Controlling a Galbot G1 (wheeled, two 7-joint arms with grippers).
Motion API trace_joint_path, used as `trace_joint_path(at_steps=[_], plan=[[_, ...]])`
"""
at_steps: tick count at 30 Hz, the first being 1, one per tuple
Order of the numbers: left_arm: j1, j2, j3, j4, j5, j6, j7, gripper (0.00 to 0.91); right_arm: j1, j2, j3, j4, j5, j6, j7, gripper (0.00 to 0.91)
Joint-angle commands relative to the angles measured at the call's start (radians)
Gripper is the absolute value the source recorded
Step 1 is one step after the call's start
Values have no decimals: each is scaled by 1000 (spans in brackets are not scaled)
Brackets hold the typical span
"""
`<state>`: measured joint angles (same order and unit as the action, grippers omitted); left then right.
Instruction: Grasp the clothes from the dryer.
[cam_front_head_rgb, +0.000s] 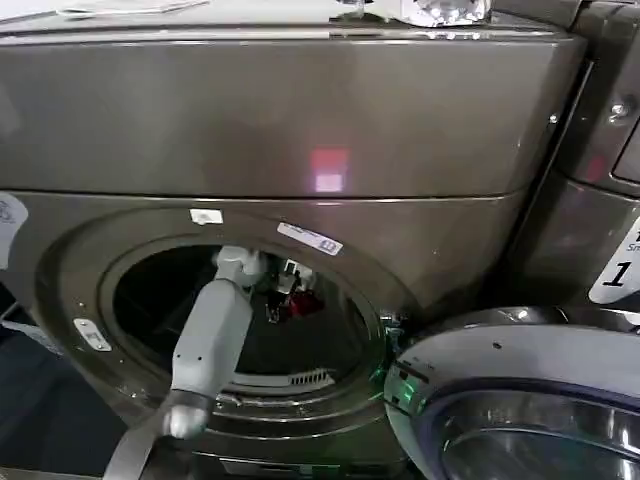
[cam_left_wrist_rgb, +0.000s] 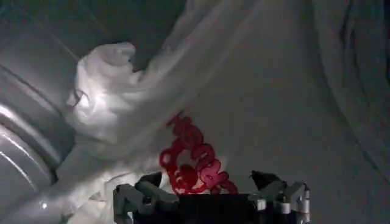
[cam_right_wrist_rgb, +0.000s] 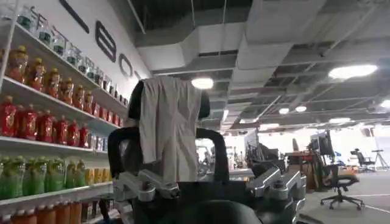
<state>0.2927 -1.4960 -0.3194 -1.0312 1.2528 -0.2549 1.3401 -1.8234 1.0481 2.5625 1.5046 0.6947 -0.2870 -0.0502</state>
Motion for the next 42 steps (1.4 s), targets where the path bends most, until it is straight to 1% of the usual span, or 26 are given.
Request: trace_joint_path(at_steps=[1,8,20,21,22,23,24,25,28,42], plan=[[-7,1,8,104,-33,16,6,907,3,2,-3,0,-1,2,0,907],[-11,-5,9,158,-77,34,-9,907,10,2,-8,3,-2,2,0,907],[-14,-4,5,230,-110,31,-19,907,13,1,-14,4,-2,3,0,907],[-15,-3,5,234,-112,30,-19,830,14,2,-15,4,-2,3,0,907],[-15,-2,5,241,-119,29,-19,387,13,2,-16,4,-2,4,0,907],[-16,-2,6,247,-129,29,-19,137,13,2,-16,4,-2,4,0,907],[-16,-2,6,252,-137,29,-19,102,13,3,-16,4,-2,4,-1,907],[-17,-2,6,259,-143,28,-19,91,13,4,-17,5,-2,4,-1,907],[-16,-2,6,268,-148,28,-19,0,13,5,-17,5,-2,4,-1,907],[-8,10,3,267,-193,35,-27,0,17,5,-26,8,-2,4,-1,907]])
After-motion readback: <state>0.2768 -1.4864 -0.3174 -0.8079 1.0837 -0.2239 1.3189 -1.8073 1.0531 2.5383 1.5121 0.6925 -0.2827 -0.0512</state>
